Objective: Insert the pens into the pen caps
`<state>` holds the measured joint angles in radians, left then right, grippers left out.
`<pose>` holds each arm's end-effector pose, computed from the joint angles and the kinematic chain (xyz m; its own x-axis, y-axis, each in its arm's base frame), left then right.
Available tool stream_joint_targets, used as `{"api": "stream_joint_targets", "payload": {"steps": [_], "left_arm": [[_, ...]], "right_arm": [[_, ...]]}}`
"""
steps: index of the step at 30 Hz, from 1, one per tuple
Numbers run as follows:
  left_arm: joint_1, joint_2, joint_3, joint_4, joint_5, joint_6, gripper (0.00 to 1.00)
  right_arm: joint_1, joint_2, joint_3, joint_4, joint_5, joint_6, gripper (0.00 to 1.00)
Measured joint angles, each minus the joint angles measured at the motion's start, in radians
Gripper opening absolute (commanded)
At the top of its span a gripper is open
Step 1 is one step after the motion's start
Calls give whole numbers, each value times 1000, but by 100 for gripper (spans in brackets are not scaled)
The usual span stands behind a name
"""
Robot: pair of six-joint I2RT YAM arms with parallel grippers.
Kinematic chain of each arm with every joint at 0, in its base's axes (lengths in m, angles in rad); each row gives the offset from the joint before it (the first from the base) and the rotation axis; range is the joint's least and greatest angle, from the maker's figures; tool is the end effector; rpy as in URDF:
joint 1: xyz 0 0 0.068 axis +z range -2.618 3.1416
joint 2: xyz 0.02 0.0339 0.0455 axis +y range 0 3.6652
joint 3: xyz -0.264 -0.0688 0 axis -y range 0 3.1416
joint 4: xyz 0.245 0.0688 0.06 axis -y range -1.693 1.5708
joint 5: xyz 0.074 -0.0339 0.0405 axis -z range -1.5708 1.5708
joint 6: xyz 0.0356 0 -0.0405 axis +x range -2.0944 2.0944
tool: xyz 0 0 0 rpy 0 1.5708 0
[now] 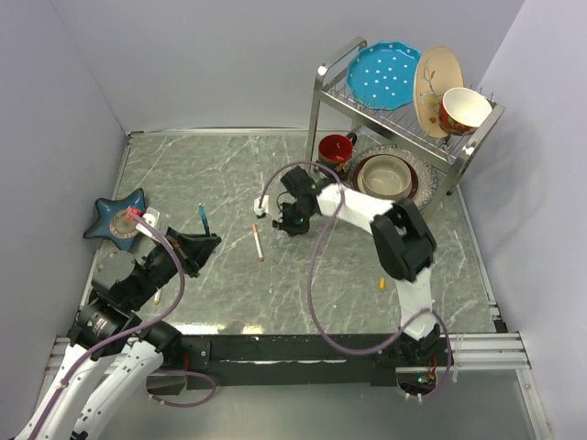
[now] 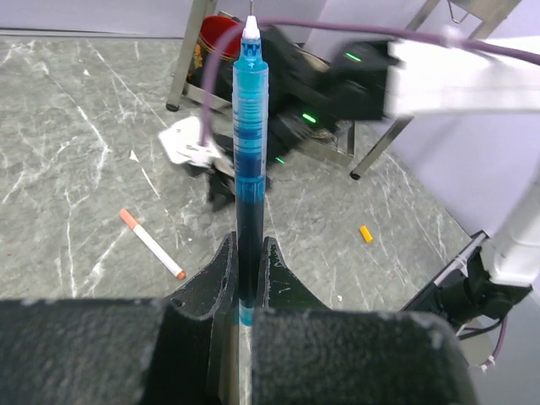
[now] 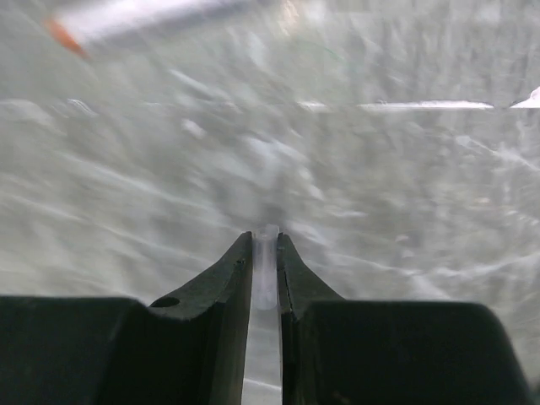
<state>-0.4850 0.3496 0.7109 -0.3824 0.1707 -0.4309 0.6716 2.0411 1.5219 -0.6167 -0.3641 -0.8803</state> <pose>0.0759 -0.0468 0.3444 -0.2716 -0.3221 -0.9069 0.5462 0.7243 -0.4209 0.3266 0.2758 0.1821 0.0866 -0.8514 -0.5173 -0.9925 -0.0286 -0.1191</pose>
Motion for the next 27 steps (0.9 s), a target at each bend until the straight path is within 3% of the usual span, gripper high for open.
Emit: {"api": "stream_joint_targets", "payload": {"steps": [6, 12, 15, 20, 27], "left_arm": [[0, 0, 0, 0, -21, -1, 1], [0, -10, 0, 0, -29, -23, 1], [0, -12, -1, 0, -26, -55, 1], [0, -11, -28, 17, 32, -135, 1], [0, 36, -82, 35, 97, -239, 1]], "right_arm": [[139, -268, -280, 221, 79, 408, 0], [164, -251, -312, 301, 276, 892, 0], [162, -250, -382, 317, 332, 1055, 0], [167, -251, -459, 333, 391, 1220, 0], [177, -232, -438, 323, 478, 1307, 0]]}}
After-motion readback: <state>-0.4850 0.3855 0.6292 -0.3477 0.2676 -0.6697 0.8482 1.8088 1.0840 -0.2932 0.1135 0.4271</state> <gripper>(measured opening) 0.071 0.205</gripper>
